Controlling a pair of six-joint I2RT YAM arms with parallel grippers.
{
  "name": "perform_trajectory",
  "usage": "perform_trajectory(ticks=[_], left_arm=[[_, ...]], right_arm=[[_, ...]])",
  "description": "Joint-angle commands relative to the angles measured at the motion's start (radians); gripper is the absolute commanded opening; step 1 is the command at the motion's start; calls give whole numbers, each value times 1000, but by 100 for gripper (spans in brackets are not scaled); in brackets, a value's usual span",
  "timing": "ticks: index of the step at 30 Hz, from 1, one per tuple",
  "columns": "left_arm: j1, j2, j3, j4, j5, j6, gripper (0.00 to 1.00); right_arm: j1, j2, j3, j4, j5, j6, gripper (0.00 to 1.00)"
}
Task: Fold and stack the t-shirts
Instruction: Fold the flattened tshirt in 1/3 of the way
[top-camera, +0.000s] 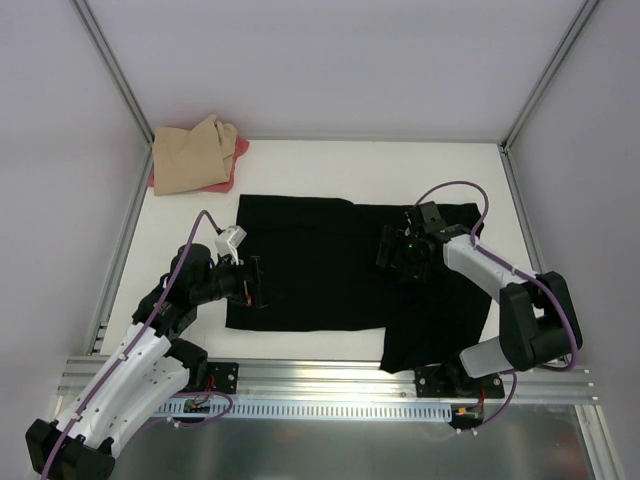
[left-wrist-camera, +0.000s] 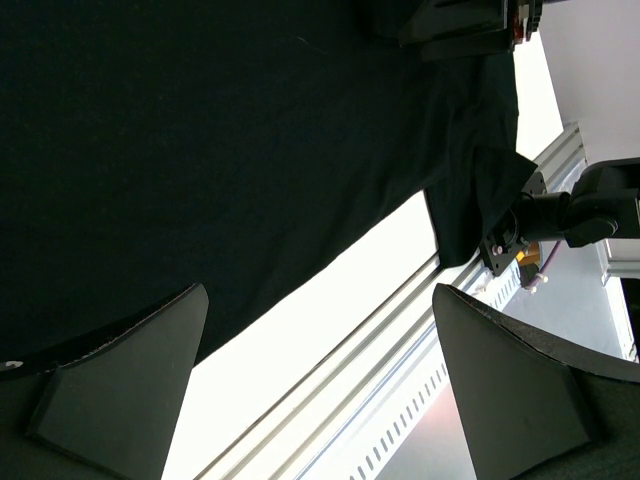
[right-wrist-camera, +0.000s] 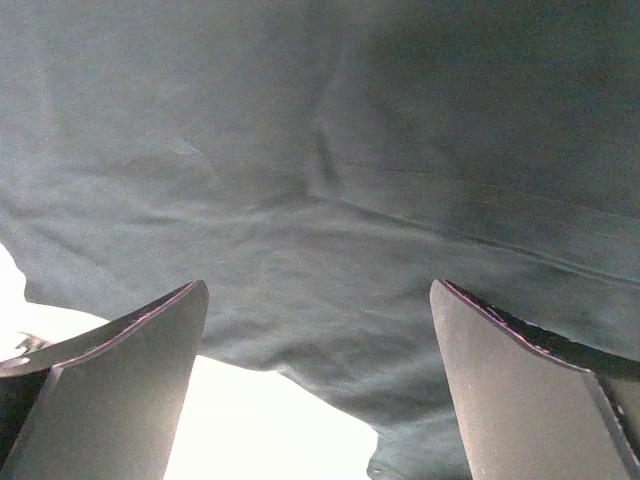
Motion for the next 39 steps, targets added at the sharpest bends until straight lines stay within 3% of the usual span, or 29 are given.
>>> perform_trajectory(ticks=[1,7,11,16,27,28,31,32,35,37,39], left_arm=[[-5,-1,-2,27,16,10,99],[-7,-2,-2,26,16,10,99],[-5,-5,-2,26,18,10,99],[-5,-4,-5,30,20,10,99],[-7,-1,-3,29,21,10,99],[-5,-1,-3,29,20,11,99],[-5,-2,-5,29,20,10,99],[-5,-2,-5,29,20,10,99],[-5,-4,-3,27,20,10,99],[-7,-5,-5,27,20,8,99],[-5,-4,-5,26,18,10,99]], right_arm=[[0,-34,66,-87,150,-32,99],[-78,-81,121,-189,366,-84,99],[-188,-153,54,-169,381,-90,99],[-303,-229,-36,-141,346,-113,86],[-348,-227,-117,-88,314,-120,80],[-348,-220,-126,-74,312,-121,77],[-356,-206,-148,-39,289,-123,54],[-356,-195,-152,-29,285,-124,39],[-356,-183,-169,4,271,-127,10],[-356,-184,-171,12,271,-127,0],[-356,-195,-163,8,272,-130,0]])
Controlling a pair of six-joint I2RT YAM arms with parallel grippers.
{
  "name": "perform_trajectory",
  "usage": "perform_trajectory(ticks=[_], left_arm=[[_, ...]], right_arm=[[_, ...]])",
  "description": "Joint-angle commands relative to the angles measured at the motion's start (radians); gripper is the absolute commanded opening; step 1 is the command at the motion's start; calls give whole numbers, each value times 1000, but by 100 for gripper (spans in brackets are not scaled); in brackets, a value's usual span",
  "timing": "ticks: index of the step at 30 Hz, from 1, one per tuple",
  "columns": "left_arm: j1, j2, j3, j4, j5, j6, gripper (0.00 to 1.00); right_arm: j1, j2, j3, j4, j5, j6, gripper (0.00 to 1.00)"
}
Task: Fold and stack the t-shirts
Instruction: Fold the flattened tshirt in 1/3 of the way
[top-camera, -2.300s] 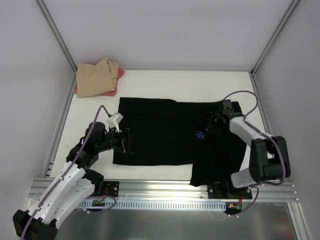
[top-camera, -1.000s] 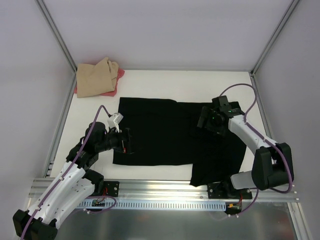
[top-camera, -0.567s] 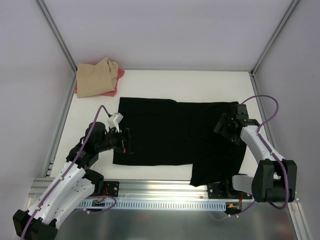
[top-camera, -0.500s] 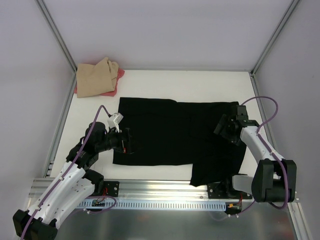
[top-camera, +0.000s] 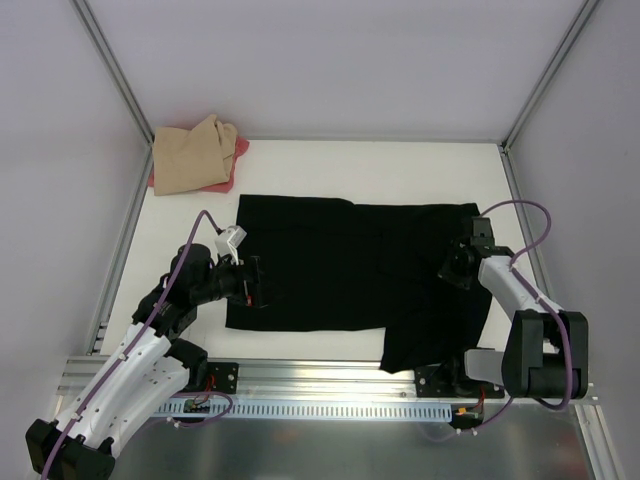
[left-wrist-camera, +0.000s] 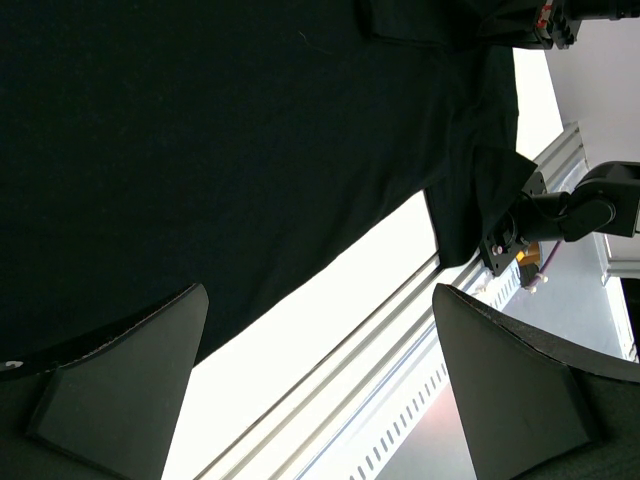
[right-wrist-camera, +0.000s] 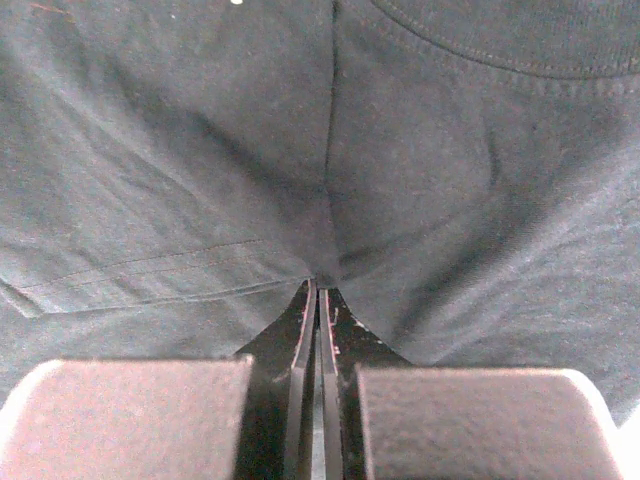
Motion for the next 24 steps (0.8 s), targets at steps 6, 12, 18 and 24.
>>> perform_trajectory(ticks=[6,12,18,24], left_arm=[[-5,-2,-5,27,18,8,99],[-5,-7,-5,29,18,8,99],[-5,-10,-5,27,15,10,99],[-5,-7,-5,30,18,8,99]], right_arm=[[-36,-72,110,-54,47,-50,0],[-43,-71,230,-149,36,-88,0],[-47,-69,265,-181,27,-99,0],[-65,-106,276,-212,29,-114,0]])
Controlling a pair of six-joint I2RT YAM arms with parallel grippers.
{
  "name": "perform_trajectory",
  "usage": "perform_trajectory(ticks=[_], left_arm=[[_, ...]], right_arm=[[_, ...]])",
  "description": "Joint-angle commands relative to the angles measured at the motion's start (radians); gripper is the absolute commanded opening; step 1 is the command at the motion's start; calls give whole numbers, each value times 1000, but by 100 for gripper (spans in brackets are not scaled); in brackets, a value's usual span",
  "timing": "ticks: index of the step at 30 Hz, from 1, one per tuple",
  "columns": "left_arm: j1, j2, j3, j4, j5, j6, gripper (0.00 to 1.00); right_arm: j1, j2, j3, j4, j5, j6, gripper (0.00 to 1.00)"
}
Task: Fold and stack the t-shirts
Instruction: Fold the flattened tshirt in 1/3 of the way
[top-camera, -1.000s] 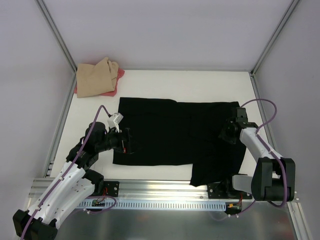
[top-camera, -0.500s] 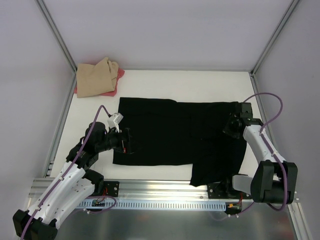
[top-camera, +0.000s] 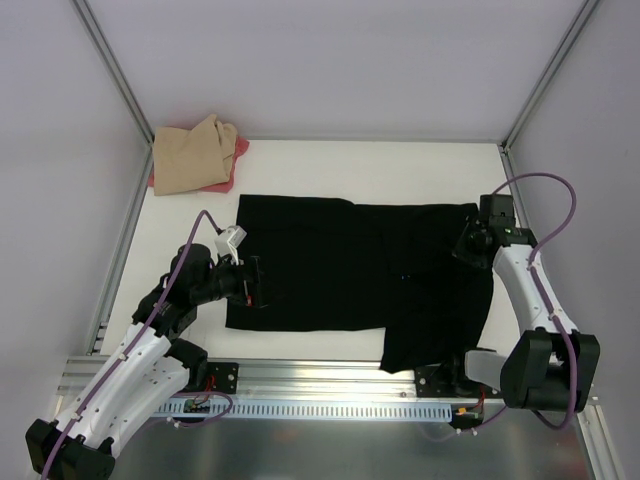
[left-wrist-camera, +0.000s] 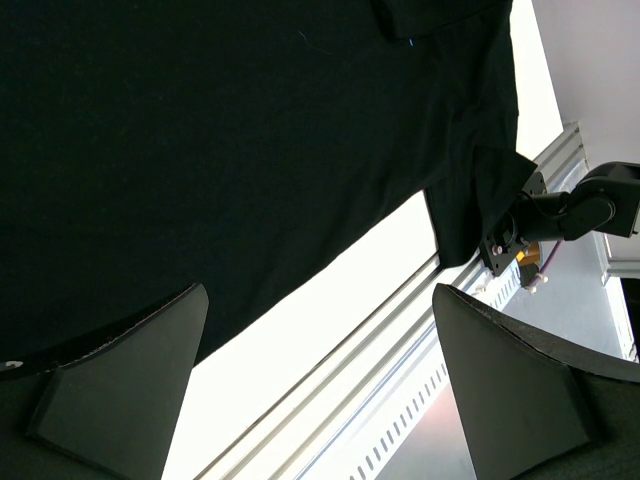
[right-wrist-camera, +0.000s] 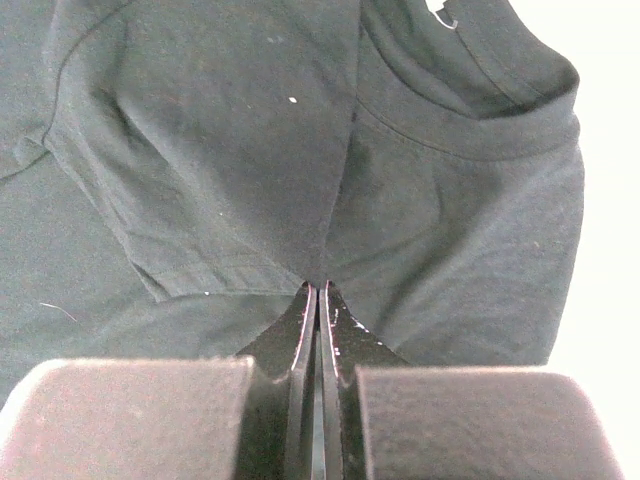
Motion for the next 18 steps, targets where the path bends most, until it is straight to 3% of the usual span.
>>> perform_trajectory(ticks=[1,12,18], left_arm=[[-7,-4,-6,32,18,8,99],[-5,-2,-6,32,18,8,99],[-5,1,-5,32,18,8,99]], right_arm=[[-19,-54,47,-52,10,-29,0],[-48,-65,164,-140,-25,-69,0],[-48,-86,109,-144,-85,-51,0]])
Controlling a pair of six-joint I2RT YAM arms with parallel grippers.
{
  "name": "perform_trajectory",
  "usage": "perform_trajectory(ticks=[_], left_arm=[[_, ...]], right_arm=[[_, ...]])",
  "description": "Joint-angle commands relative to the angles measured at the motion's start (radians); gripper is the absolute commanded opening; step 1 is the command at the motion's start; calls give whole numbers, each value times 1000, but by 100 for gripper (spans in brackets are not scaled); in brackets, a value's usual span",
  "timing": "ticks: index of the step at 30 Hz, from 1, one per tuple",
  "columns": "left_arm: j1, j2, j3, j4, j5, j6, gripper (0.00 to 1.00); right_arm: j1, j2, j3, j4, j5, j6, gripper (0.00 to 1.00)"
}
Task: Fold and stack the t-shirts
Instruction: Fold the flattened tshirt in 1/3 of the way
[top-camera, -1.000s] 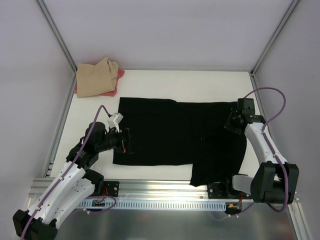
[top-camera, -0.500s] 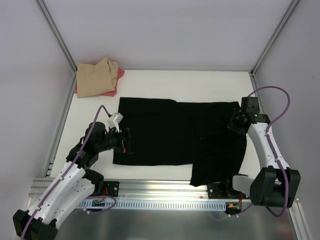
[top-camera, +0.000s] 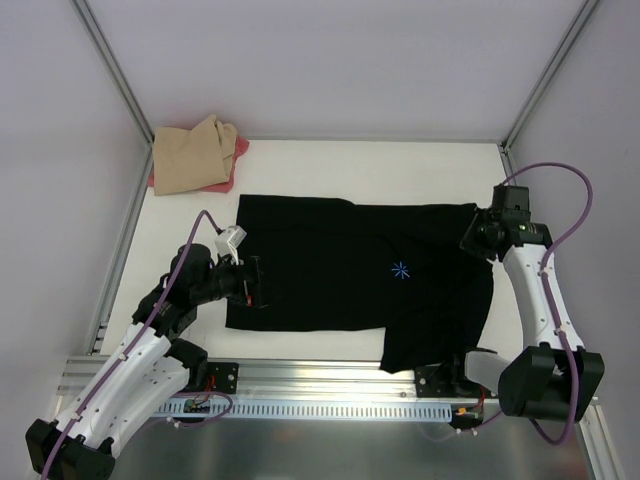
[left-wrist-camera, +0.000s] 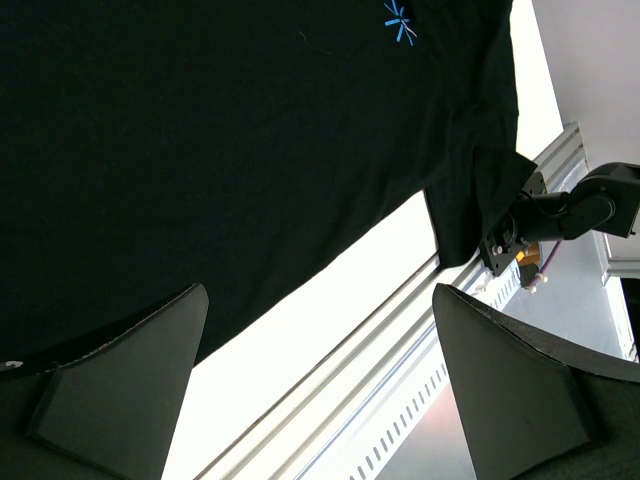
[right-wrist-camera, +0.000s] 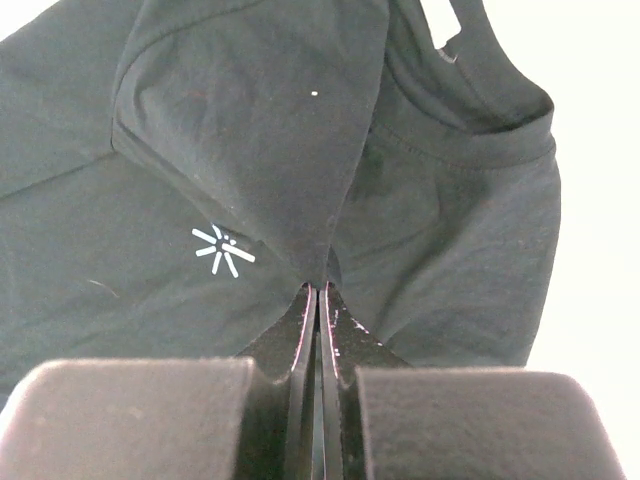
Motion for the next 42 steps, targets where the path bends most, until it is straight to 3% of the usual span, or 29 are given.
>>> perform_trajectory(ticks=[1,3,4,5,6,7,12,16,19,22,26,33,42], left_arm=[[-5,2,-5,33,18,10,99],[-5,2,-5,33,20,8,99],[-5,2,-5,33,20,8,99],[-5,4,-5,33,21,8,99],[-5,2,-5,33,21,10,99],[-5,4,-5,33,21,8,99],[-5,10,-5,36,26,8,99],[-5,11,-6,40,24,8,99],[-7,11,-6,38,23,8,99],[-7,11,-6,36,24,10,99],[-5,7,-6,32,24,10,99],[-7,5,-6,33,21,8,99],[-5,7,-6,33,21,8,99]], right_arm=[[-9,-43,-30,-29,-38,4,0],[-9,-64,-88,-18,-33,8,9],[-9,-75,-104,-17,-24,13,29],[-9,-87,-119,-17,0,22,57],[-9,-112,-139,-14,5,25,94],[-9,-123,-144,-12,5,27,99],[-7,-147,-106,-32,40,21,100],[19,-128,-90,-18,-50,48,99],[124,-91,-93,12,-42,80,99],[265,33,-93,64,-26,106,100],[361,176,-67,123,-10,113,100],[427,378,14,151,60,68,99],[433,492,52,187,115,44,83]])
